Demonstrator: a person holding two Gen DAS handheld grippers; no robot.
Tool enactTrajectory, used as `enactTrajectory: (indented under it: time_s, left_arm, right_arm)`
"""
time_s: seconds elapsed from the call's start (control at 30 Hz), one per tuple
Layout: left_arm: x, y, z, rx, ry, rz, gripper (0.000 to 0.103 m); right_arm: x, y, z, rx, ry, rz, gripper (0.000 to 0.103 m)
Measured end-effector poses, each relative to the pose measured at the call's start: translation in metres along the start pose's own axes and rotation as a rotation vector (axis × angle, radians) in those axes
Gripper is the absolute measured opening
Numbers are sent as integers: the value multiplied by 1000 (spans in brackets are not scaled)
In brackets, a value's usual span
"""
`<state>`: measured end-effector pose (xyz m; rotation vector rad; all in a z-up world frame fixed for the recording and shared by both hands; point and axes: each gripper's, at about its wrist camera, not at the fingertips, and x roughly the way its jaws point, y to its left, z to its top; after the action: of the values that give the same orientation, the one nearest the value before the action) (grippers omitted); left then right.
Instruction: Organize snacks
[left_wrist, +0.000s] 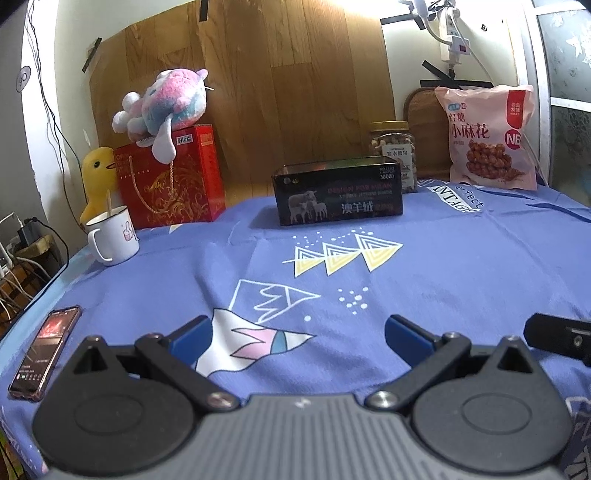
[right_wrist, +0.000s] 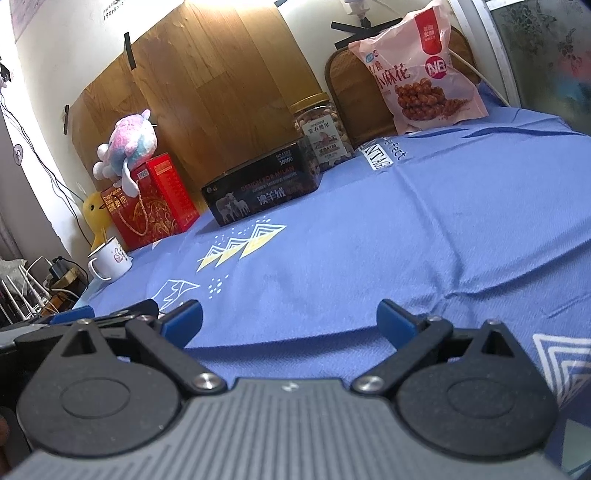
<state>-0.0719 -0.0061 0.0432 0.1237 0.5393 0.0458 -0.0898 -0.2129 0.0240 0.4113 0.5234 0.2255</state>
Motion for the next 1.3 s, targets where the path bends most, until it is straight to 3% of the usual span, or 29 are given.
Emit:
enactTrajectory:
  time_s: [1.0,1.3]
  left_arm:
    - [2,4,-4,-18,64,-99,103]
    - [8,4,-8,-29,126,-107,103]
  right_arm:
    - [4,-1,-4,10,23,3,103]
    - [4,-1,-4,13,25,3,103]
